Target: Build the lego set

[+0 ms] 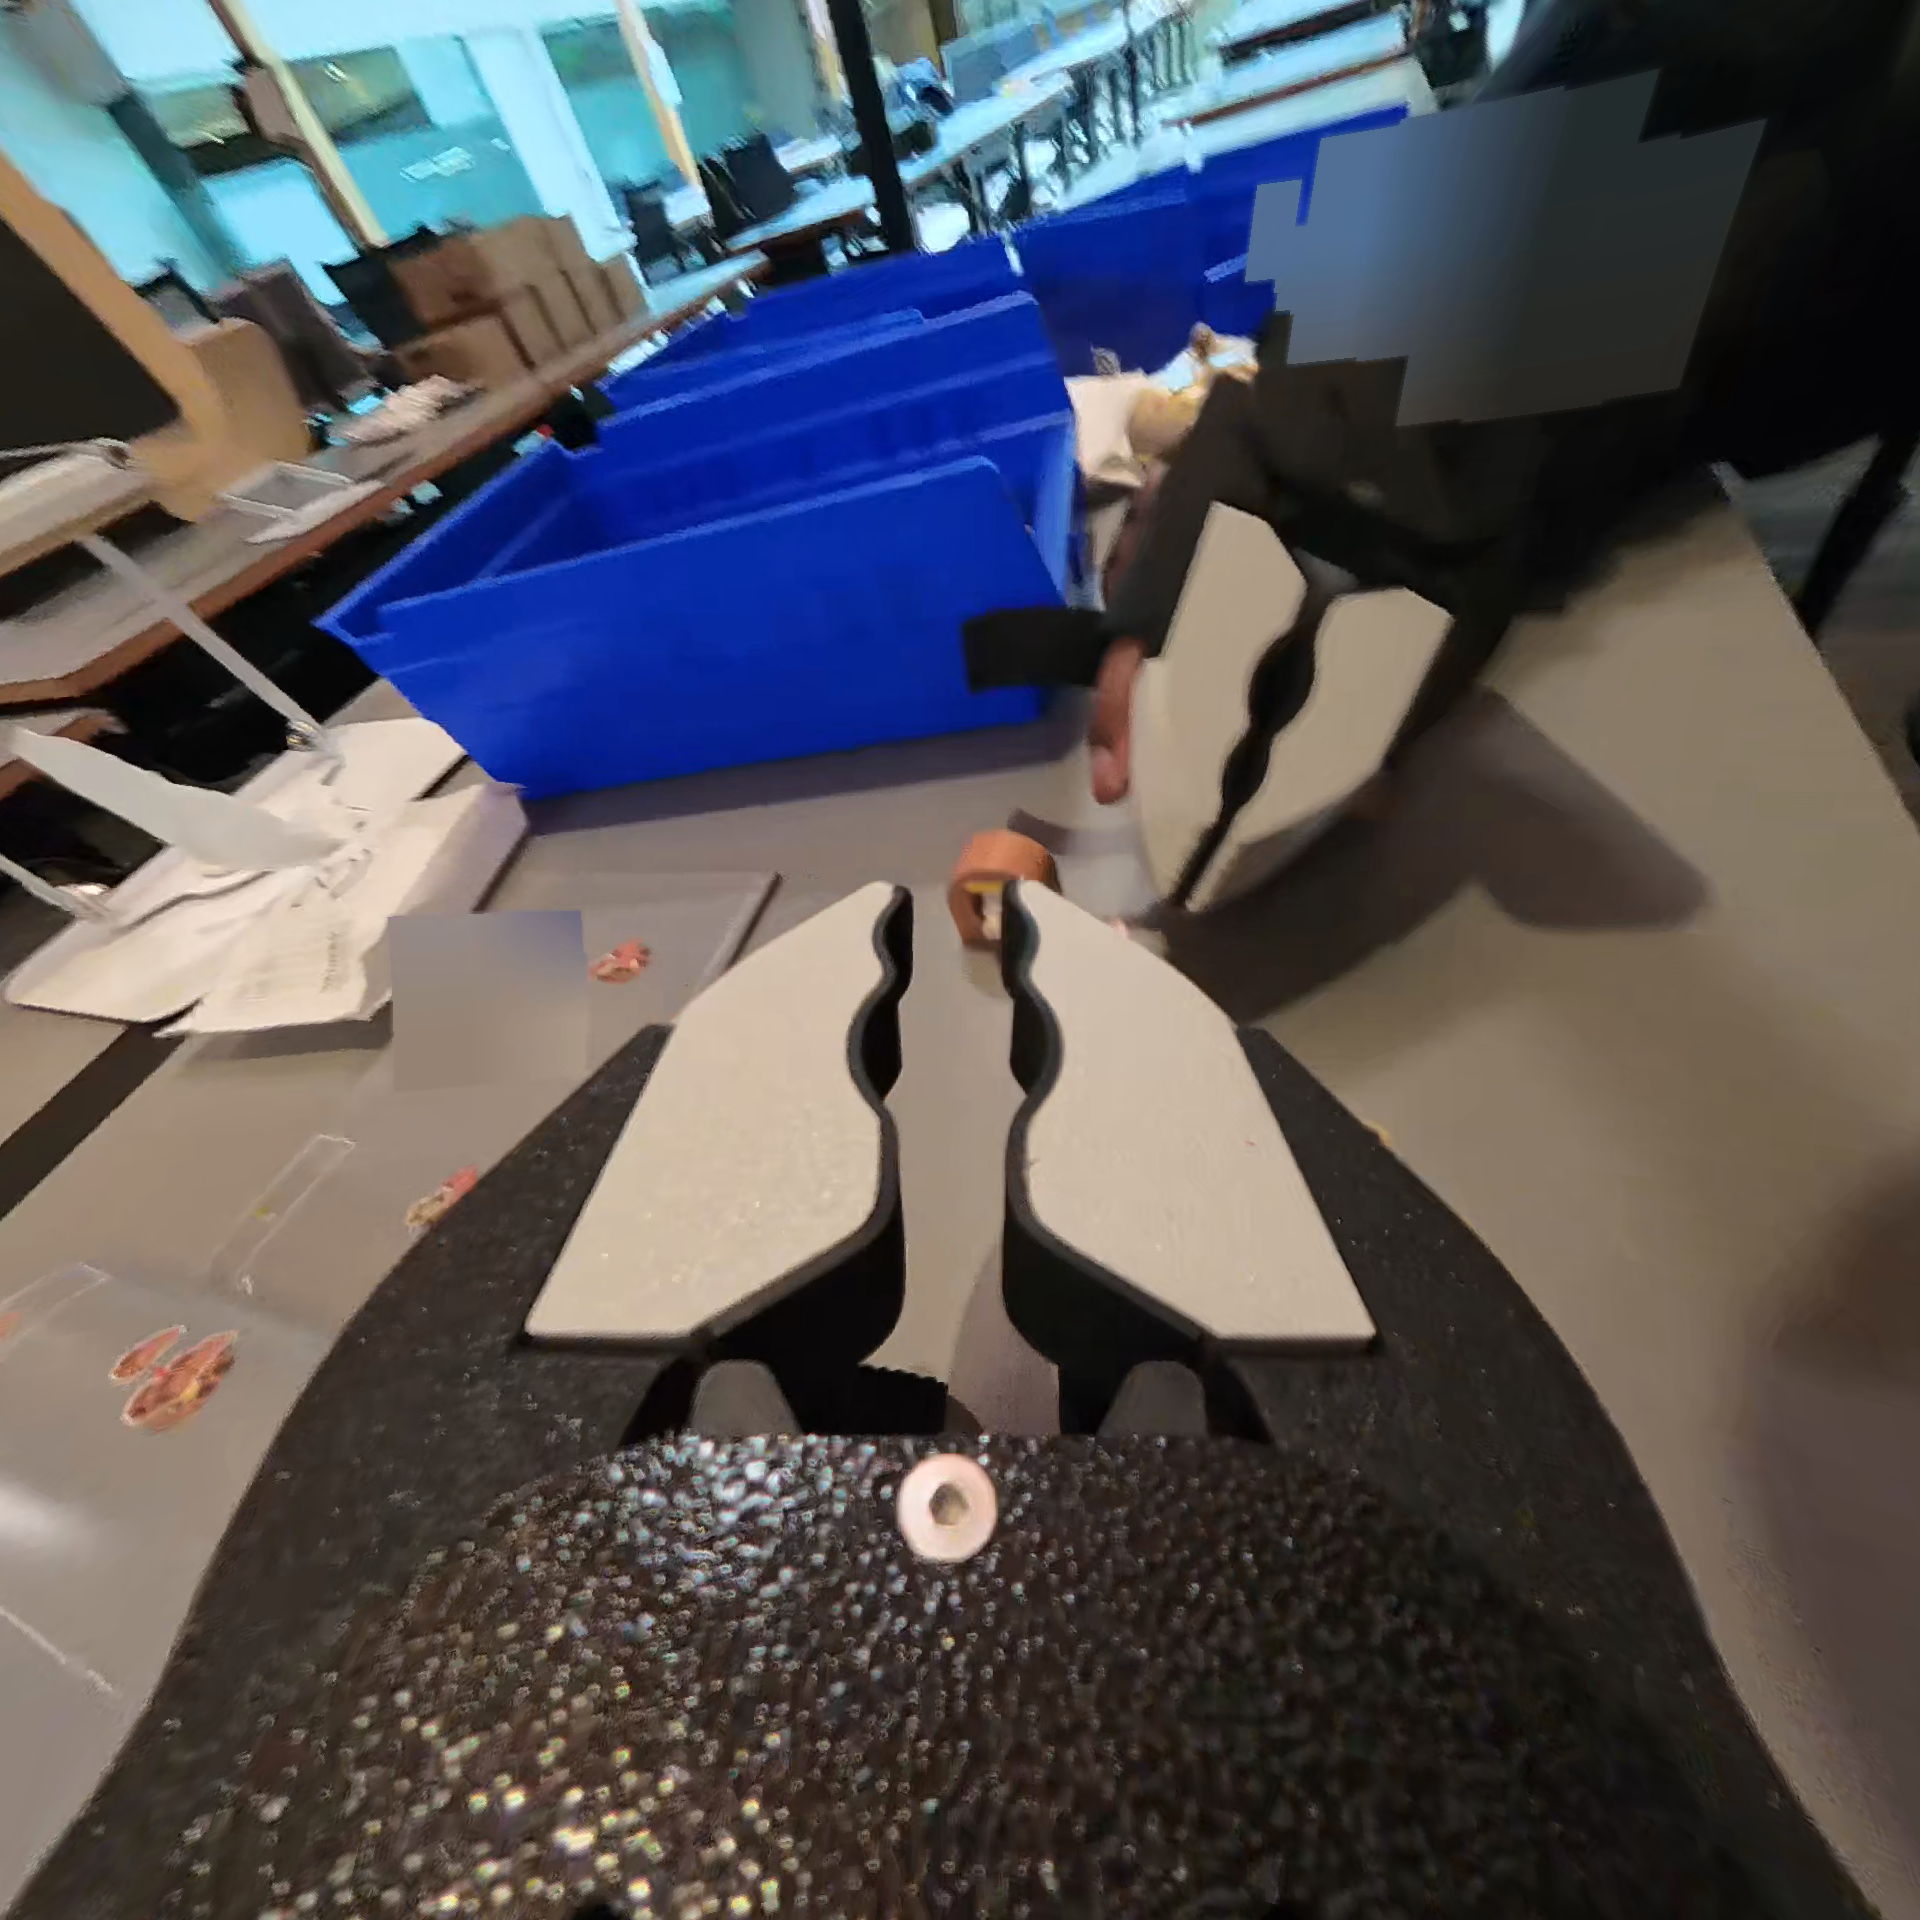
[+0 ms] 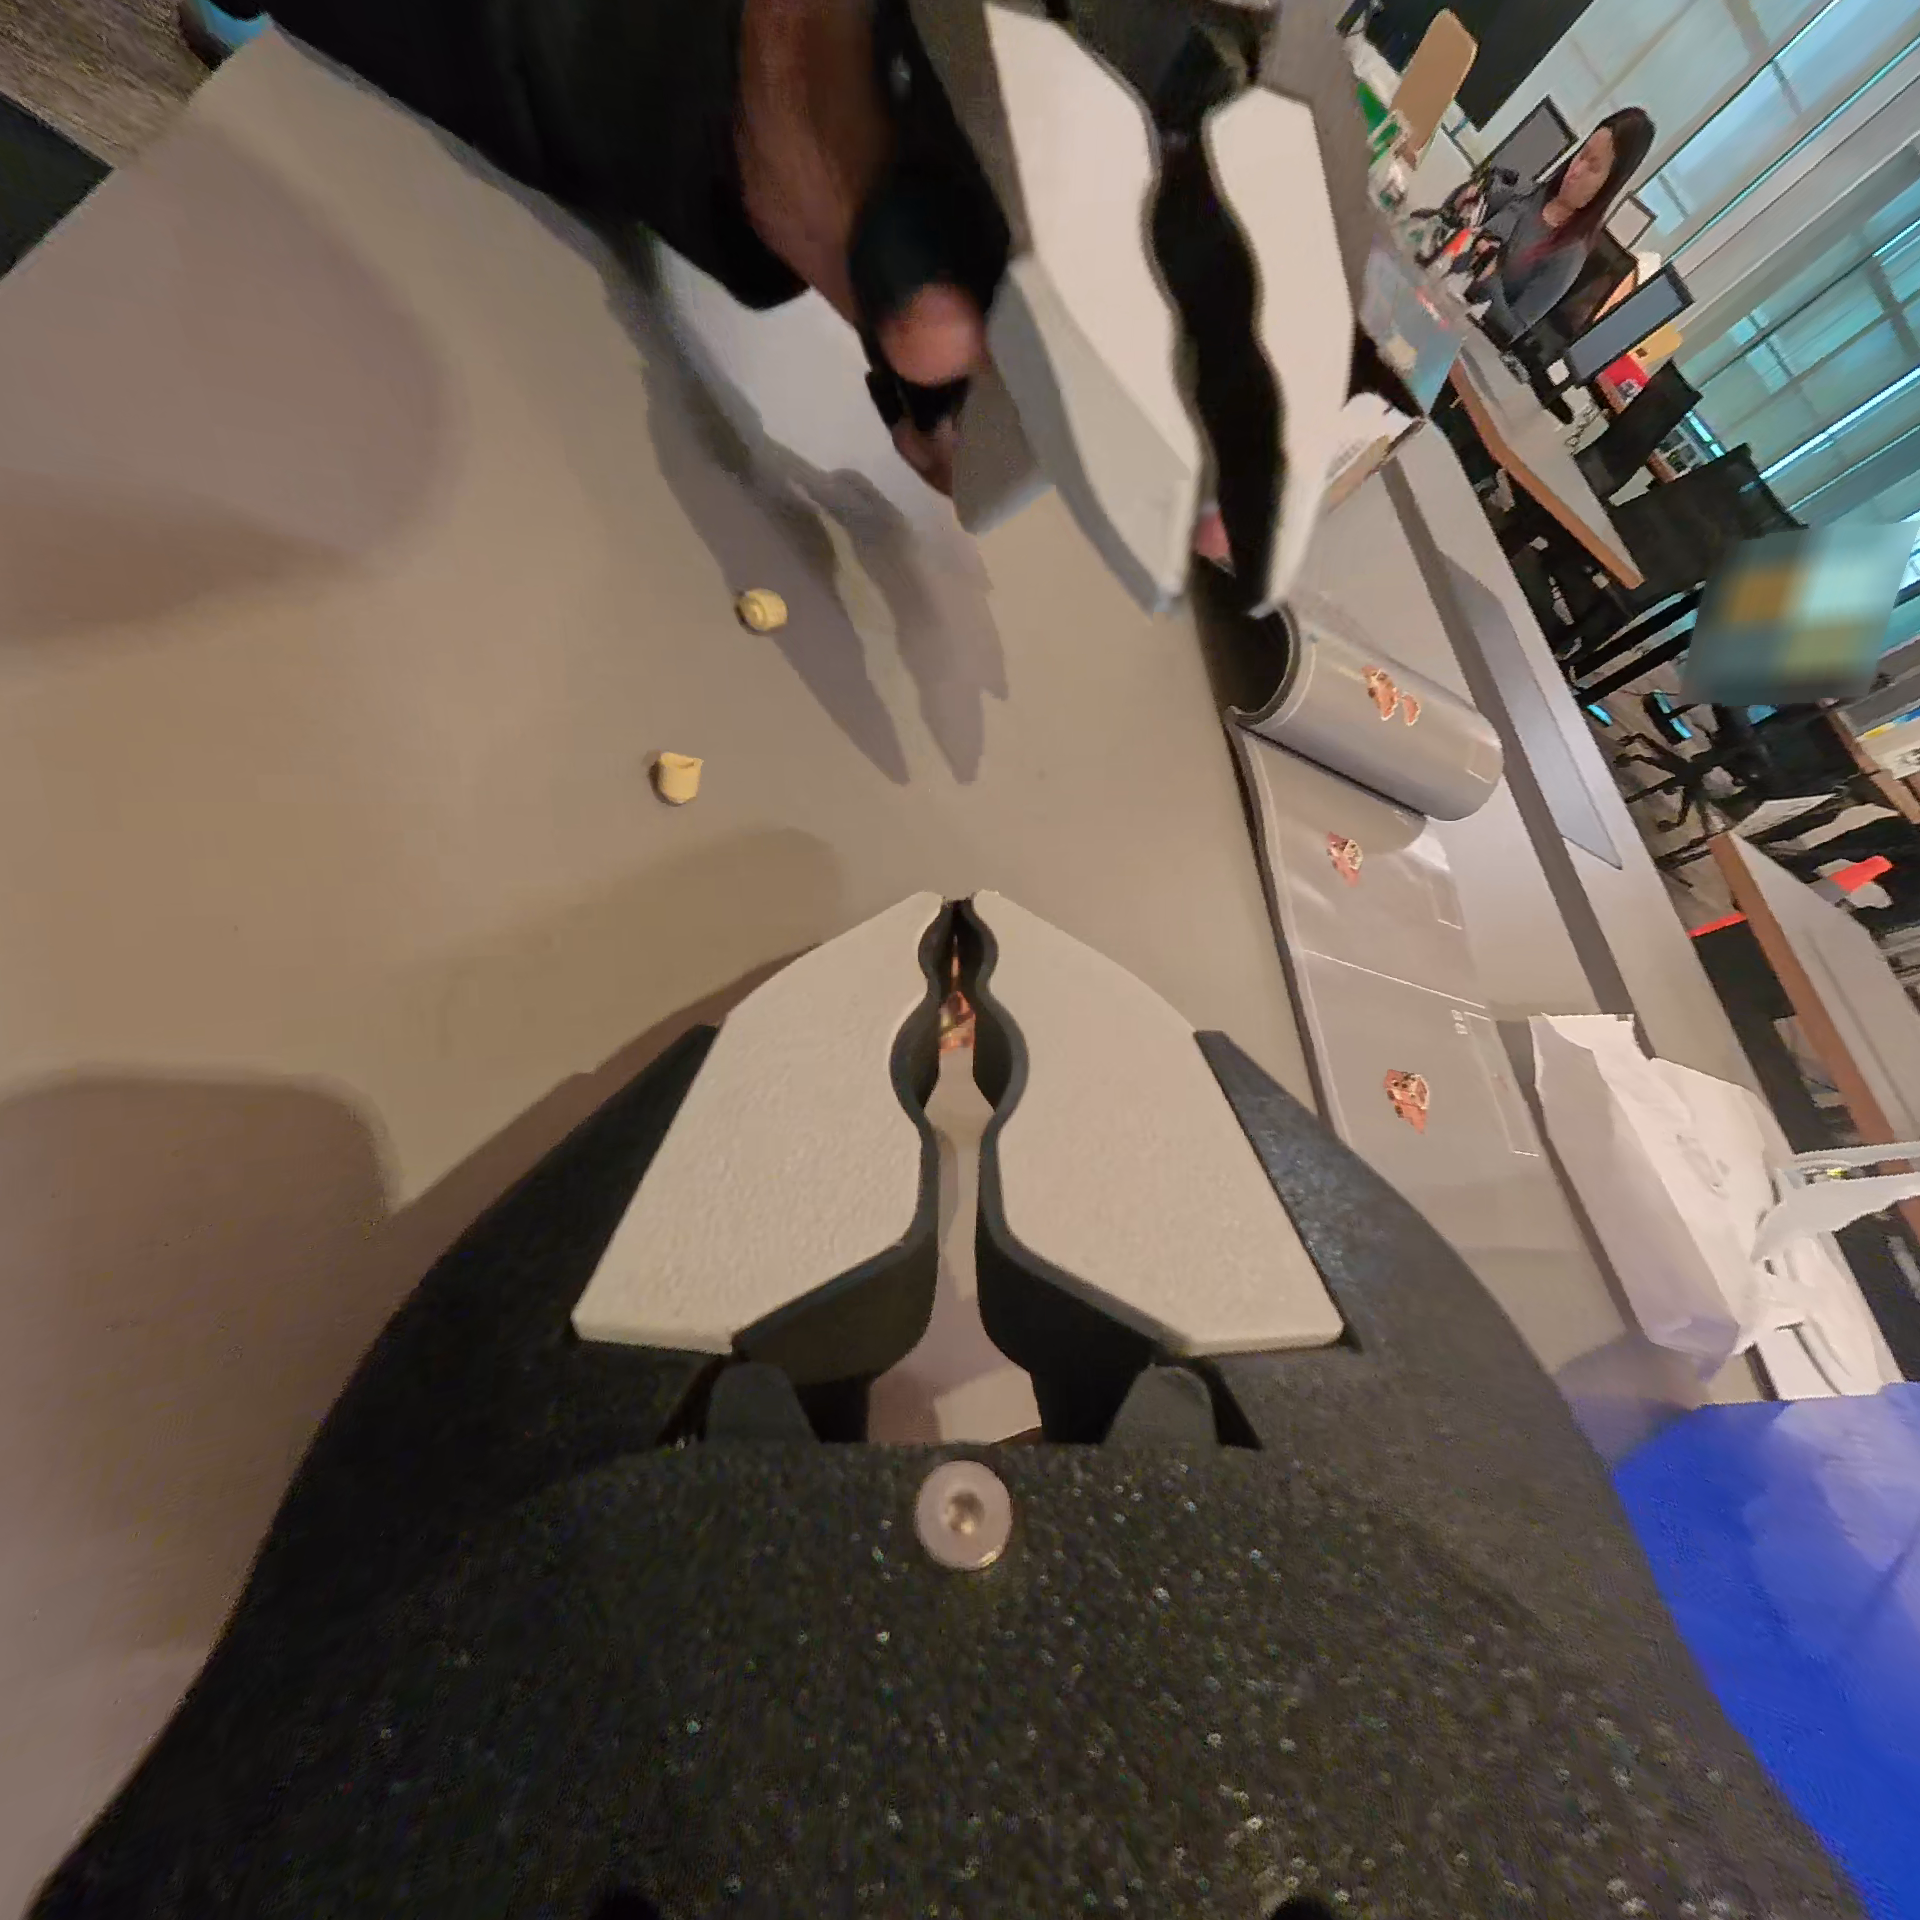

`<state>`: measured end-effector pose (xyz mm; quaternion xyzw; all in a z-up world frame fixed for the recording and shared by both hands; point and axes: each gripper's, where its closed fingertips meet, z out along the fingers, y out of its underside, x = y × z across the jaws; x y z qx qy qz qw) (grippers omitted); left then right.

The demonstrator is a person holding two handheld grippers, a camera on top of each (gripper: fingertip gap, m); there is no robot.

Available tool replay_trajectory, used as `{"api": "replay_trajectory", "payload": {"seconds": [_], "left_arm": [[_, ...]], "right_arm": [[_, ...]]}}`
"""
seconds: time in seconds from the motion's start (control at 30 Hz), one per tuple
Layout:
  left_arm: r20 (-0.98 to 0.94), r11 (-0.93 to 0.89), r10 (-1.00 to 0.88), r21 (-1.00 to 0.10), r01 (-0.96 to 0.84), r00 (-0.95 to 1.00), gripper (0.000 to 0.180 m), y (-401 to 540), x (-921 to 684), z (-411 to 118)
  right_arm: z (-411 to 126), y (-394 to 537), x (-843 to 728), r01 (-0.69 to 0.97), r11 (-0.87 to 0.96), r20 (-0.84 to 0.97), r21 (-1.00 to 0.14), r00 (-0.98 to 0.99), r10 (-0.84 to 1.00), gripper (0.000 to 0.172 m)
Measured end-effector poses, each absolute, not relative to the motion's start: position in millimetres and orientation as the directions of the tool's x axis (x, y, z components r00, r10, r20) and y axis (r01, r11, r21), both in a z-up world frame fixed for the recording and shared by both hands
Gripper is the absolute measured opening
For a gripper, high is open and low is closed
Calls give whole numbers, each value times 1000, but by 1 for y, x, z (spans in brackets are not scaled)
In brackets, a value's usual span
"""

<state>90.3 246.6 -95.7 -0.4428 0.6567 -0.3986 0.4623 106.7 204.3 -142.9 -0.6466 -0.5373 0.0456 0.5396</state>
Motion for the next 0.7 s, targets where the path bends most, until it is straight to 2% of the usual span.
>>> {"api": "replay_trajectory", "payload": {"seconds": [0.2,0.43,0.57,0.7], "left_arm": [[-141,231,-952,-914,-333,-273,24,231,43,-120],[-216,369,-909,-813,-450,-356,30,216,31,-154],[-239,409,-897,-768,-493,-372,28,219,37,-163],[-207,422,-887,-727,-542,-413,18,219,36,-173]], "right_arm": [[-145,205,107,642,146,504,-752,419,756,0],[-145,205,107,641,139,498,-755,422,757,0],[-146,205,107,649,144,506,-747,414,757,0],[-148,204,106,658,149,513,-738,404,758,0]]}}
